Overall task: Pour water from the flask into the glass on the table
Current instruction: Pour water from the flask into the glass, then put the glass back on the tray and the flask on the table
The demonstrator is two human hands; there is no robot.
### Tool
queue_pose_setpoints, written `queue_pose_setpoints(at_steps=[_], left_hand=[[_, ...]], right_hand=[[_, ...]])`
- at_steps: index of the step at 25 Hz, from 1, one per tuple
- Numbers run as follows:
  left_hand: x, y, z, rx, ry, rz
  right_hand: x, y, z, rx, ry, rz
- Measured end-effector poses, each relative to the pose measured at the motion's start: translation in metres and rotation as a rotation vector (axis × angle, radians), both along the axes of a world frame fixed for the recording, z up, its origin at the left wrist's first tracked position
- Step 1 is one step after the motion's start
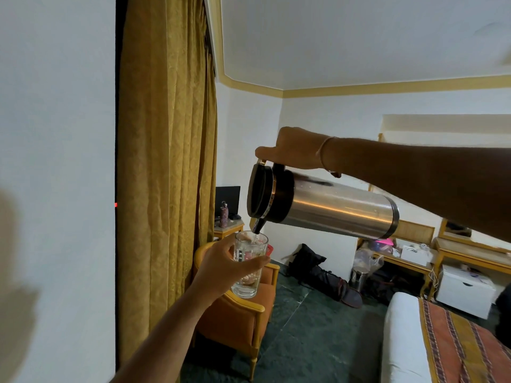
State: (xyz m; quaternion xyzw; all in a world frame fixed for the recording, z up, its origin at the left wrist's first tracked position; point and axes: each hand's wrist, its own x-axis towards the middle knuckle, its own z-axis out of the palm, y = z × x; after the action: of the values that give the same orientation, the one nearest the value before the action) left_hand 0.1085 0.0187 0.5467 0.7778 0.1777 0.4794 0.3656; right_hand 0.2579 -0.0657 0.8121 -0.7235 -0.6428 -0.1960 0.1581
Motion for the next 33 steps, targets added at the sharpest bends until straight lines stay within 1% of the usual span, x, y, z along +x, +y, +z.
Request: queue_pose_setpoints(at_steps=[3,6,8,10,12,14,16,19,22,25,26,27,29,31,33], left_hand=[[0.001,0.003,0.002,-0.006,0.001,-0.002],[0.0,0.007,0.004,-0.007,-0.009,-0.023],[-0.003,0.007,0.006,0.006,-0.021,-0.025],[-0.006,0.007,0.007,0.004,-0.028,-0.03],[-0.009,0.008,0.007,0.008,-0.032,-0.027],[-0.014,0.01,0.004,0.01,-0.027,-0.002],[-0.02,0.012,-0.001,0.021,0.003,0.061],[-0.032,0.011,-0.015,0.061,0.114,0.16],[-0.04,0.011,-0.053,0.081,0.28,0.248],[-0.05,0.011,-0.11,0.003,0.346,0.264],[-0.053,0.012,-0.131,-0.036,0.379,0.26],[-0.054,0.012,-0.161,-0.094,0.42,0.26],[-0.058,0.009,-0.21,-0.182,0.501,0.268],[-0.066,0.005,-0.264,-0.259,0.545,0.28],[-0.073,0.005,-0.322,-0.371,0.61,0.283]], right_hand=[[0.01,-0.002,-0.002,-0.024,0.156,-0.032],[0.023,-0.009,-0.011,-0.029,0.358,0.008],[0.034,-0.017,-0.02,-0.02,0.542,0.044],[0.048,-0.027,-0.032,0.002,0.781,0.075],[0.063,-0.038,-0.049,0.069,1.008,0.088],[0.078,-0.046,-0.075,0.145,1.191,0.108],[0.089,-0.051,-0.106,0.229,1.339,0.137],[0.099,-0.057,-0.16,0.378,1.523,0.135],[0.101,-0.056,-0.225,0.464,1.67,0.079],[0.1,-0.057,-0.301,0.472,1.722,0.046],[0.099,-0.055,-0.328,0.459,1.744,-0.01],[0.098,-0.052,-0.366,0.422,1.792,-0.106],[0.095,-0.053,-0.436,0.348,1.819,-0.278],[0.093,-0.059,-0.506,0.32,1.85,-0.362],[0.082,-0.064,-0.58,0.249,1.881,-0.443]])
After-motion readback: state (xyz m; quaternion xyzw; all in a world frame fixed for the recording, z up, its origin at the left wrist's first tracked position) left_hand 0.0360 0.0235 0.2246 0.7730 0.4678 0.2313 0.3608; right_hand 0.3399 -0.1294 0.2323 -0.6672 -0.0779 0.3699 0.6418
